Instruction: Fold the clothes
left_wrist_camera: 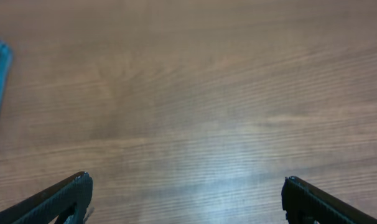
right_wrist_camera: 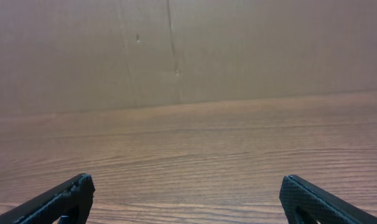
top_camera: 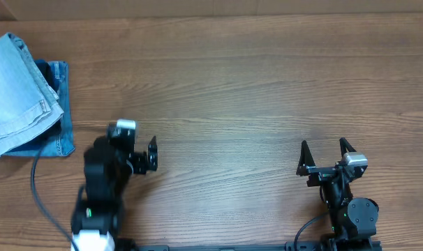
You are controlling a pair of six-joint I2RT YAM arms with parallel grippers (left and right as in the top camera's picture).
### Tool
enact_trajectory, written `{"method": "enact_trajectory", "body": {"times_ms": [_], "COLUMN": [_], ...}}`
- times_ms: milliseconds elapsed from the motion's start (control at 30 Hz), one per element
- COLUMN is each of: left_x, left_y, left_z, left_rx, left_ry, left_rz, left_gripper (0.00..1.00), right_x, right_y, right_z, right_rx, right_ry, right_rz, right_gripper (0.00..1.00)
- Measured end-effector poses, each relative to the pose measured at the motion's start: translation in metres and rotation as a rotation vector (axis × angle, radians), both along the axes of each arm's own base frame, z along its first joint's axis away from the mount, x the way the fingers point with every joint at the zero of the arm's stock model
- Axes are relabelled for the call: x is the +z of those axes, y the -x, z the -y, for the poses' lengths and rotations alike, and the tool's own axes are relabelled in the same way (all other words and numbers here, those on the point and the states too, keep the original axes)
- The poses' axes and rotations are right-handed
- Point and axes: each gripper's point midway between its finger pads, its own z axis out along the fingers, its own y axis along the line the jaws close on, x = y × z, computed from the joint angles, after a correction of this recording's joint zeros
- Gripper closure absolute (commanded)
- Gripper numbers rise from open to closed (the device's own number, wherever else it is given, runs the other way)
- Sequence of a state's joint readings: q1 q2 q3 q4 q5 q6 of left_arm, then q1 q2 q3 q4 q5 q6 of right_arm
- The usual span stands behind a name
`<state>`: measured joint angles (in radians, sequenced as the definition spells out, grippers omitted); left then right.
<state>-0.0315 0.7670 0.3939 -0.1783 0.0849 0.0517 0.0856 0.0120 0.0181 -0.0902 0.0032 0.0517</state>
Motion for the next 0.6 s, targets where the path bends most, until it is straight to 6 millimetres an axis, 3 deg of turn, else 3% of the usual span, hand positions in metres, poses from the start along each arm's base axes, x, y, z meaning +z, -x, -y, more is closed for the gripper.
{"method": "enact_trajectory", "body": {"times_ms": [167, 600], "left_x": [0.008, 0.067], "left_y": [0.021, 0.042], "left_z": [-0.004, -0.011], "left_rx": [0.017, 0.055], "left_ry": [-0.004, 0.0], "left_rz": [0.202, 0.649], "left_gripper": [0.0, 0.0], "right_x": [0.0, 0.0], "right_y": [0.0, 0.0], "right_z": [0.0, 0.0], "right_rx": [0.0, 0.0], "right_ry": [0.0, 0.0], "right_rz": [0.0, 0.0], "right_gripper": [0.0, 0.0]}}
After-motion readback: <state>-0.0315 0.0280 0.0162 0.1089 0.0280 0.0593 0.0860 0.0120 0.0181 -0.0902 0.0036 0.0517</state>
